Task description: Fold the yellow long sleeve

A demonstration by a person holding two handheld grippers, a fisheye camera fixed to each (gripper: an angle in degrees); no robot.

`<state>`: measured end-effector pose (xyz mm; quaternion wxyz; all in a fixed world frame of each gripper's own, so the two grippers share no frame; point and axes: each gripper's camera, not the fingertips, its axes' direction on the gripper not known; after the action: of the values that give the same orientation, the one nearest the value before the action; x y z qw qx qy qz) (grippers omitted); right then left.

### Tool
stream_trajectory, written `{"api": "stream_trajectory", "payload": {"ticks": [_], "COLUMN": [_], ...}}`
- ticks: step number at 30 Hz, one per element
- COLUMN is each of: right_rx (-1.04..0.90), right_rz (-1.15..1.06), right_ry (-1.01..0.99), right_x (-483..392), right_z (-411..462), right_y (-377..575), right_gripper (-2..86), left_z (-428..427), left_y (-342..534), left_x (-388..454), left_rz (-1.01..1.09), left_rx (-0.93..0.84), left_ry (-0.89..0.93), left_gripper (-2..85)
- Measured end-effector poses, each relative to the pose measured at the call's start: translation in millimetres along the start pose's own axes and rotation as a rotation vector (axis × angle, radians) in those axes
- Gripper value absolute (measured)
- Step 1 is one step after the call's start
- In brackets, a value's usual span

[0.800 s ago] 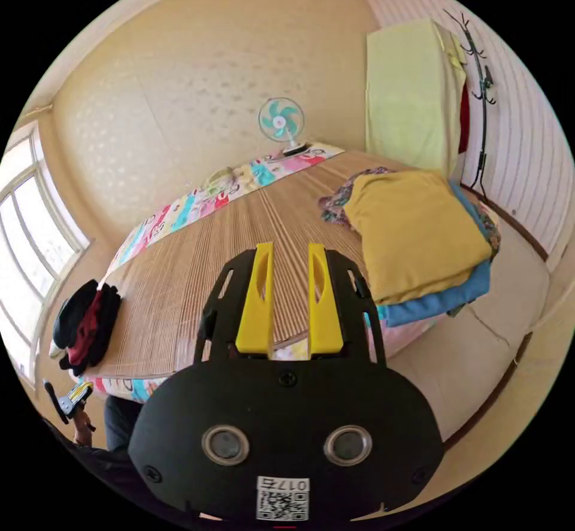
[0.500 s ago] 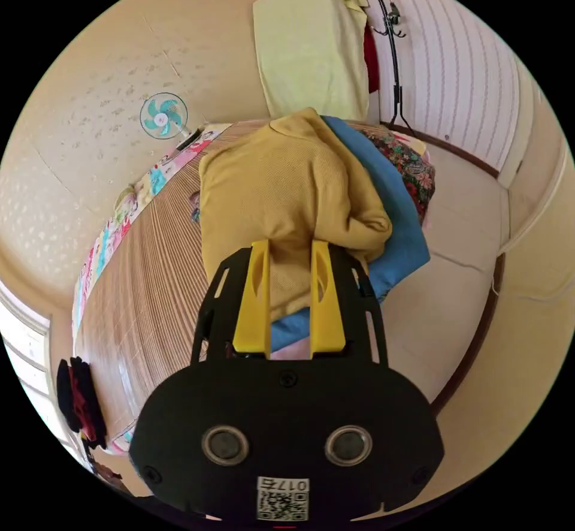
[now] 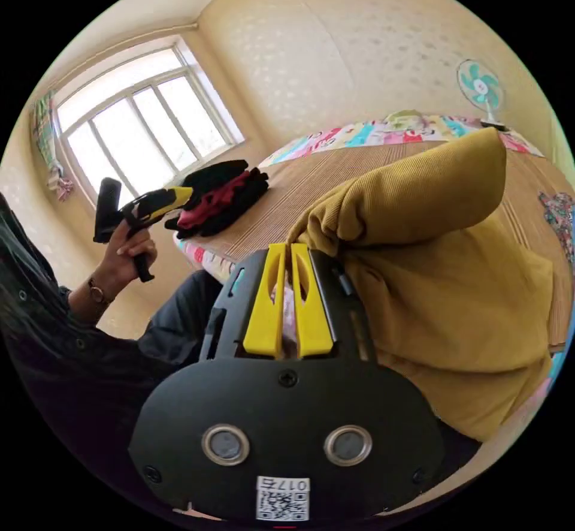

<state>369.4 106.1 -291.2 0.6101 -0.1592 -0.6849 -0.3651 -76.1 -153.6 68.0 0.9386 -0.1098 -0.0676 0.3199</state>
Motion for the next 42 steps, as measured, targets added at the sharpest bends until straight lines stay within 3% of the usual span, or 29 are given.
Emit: {"api": "stream_trajectory", "payload": {"ticks": [3,5,11,14,16,18,21,26,29,31,34,36,38,41,42], "right_rx": [-0.091,-0.06,-0.026,-0.261,-0.239,-0.206,-0.119,-0.247,-0.154,-0.045,-0.015,-0.064,-0.134,-0.457,-0.389], "right_rz": [0.036,0.006,0.092,0.169,0.164,0.13,0.016,-0.171,-0.238,-0.203,-0.033,0.139,0.245,0.392,0.407], "right_ry": [-0.253,-0.264,0.284,0.385,0.286,-0.076,-0.466,-0.665,-0.654,-0.573,-0.158,0.156,0.292,0.363,0.403], "right_x": [-3.2,1.2,72.6,123.5,123.3,105.9,74.1,46.9,55.9,76.5,124.6,175.7,215.0,268.8,260.6], "right_z": [23.4,9.4,-46.1,-23.4,-36.8,-60.7,-84.5,-90.2,-119.5,-141.2,-149.8,-134.0,-110.7,-46.6,-54.3], "right_y": [16.5,18.9,-16.1,-24.6,-23.7,-13.3,20.2,54.7,35.2,8.7,-50.0,-90.8,-109.6,-113.3,-113.9], "right_gripper": [2.6,3.5,9.9,6.4,3.8,2.7,2.4,3.9,6.5,8.2,12.4,13.2,12.8,10.2,7.6], "left_z": [34.0,59.6,108.1,120.8,126.7,131.3,141.6,186.8,221.8,236.9,254.9,248.7,240.6,225.9,222.0], "left_y": [-4.2,-13.3,-46.7,-61.6,-69.2,-74.7,-84.1,-105.9,-112.5,-112.1,-103.2,-100.4,-94.0,-80.7,-77.3], "left_x": [-5.0,-13.6,-35.9,-52.2,-64.9,-77.9,-97.8,-131.8,-151.0,-162.2,-173.3,-171.7,-170.7,-167.0,-167.3], "left_rz": [-0.017,-0.058,-0.111,-0.148,-0.173,-0.191,-0.187,-0.145,-0.165,-0.187,-0.198,-0.189,-0.217,-0.207,-0.212], "left_rx": [-0.065,-0.125,-0.128,-0.099,-0.107,-0.119,-0.177,-0.379,-0.522,-0.584,-0.686,-0.661,-0.678,-0.688,-0.698], "left_ry": [0.073,0.127,0.116,0.047,0.062,0.059,-0.012,-0.086,-0.094,-0.14,-0.179,-0.192,-0.201,-0.186,-0.168], "left_gripper": [-0.8,-0.9,-0.9,-0.5,0.0,0.6,2.2,5.9,9.5,9.9,10.1,10.0,8.8,6.1,5.5]}}
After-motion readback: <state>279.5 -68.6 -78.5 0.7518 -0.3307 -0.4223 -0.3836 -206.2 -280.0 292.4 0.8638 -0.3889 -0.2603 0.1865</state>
